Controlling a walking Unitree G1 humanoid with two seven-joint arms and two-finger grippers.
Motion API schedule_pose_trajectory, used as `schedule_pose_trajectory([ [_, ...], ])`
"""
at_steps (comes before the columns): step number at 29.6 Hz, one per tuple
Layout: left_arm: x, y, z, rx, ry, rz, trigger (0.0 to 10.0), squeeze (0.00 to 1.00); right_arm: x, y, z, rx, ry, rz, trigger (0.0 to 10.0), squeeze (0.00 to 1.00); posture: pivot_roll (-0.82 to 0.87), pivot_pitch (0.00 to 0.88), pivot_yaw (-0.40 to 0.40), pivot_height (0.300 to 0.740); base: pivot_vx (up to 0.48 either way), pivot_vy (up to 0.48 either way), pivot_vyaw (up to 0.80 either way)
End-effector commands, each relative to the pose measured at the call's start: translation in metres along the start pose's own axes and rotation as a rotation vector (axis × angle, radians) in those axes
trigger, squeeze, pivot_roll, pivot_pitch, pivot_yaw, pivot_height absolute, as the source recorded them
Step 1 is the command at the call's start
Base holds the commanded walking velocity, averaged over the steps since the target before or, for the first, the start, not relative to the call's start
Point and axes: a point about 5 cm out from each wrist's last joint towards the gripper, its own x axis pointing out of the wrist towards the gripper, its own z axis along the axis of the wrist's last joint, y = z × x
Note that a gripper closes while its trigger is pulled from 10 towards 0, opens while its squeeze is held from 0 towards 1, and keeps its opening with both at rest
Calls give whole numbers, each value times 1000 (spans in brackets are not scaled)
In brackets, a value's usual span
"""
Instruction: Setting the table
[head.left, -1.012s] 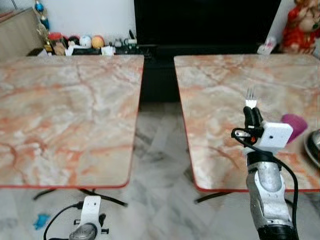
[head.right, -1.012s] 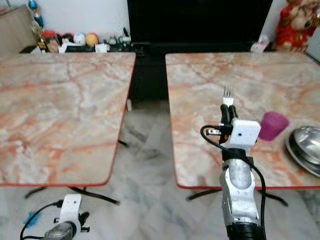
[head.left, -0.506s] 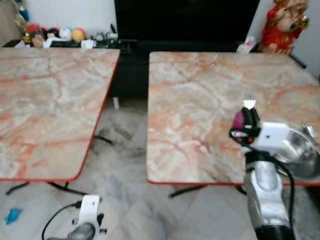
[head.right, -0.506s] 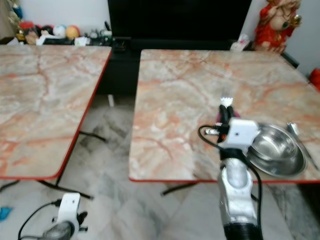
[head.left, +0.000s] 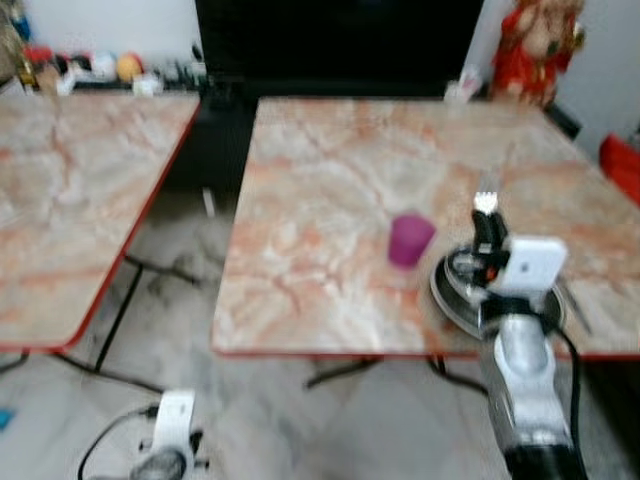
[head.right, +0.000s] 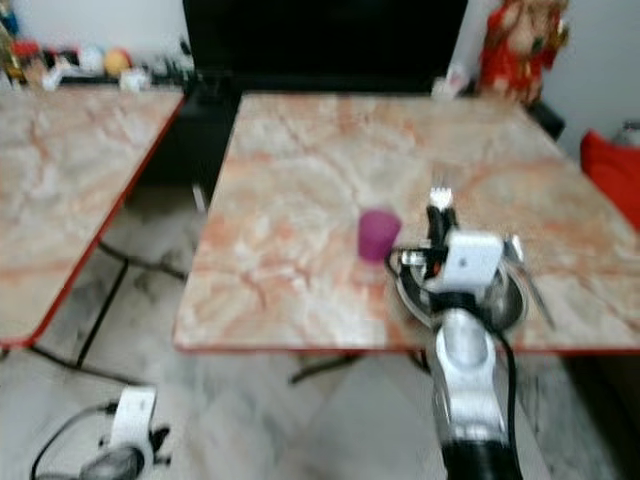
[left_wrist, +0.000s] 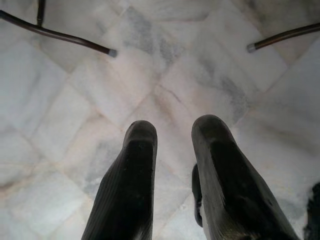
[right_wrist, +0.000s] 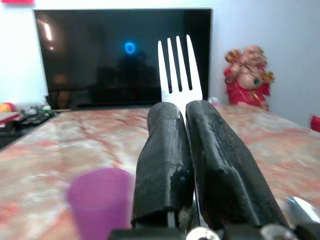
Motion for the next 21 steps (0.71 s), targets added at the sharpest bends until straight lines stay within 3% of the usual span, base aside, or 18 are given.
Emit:
schedule_pose_trajectory([
  [1, 0, -6, -3, -6, 14, -11, 10000, 0, 0, -9, 0, -6, 6, -30, 10000, 0, 46, 0, 3, 740, 0, -345, 0],
  [21, 0, -6, -2, -4, 11, -12, 10000, 0, 0, -12, -1, -15, 17, -43, 10000, 0, 43, 0, 4, 740, 0, -344, 0],
])
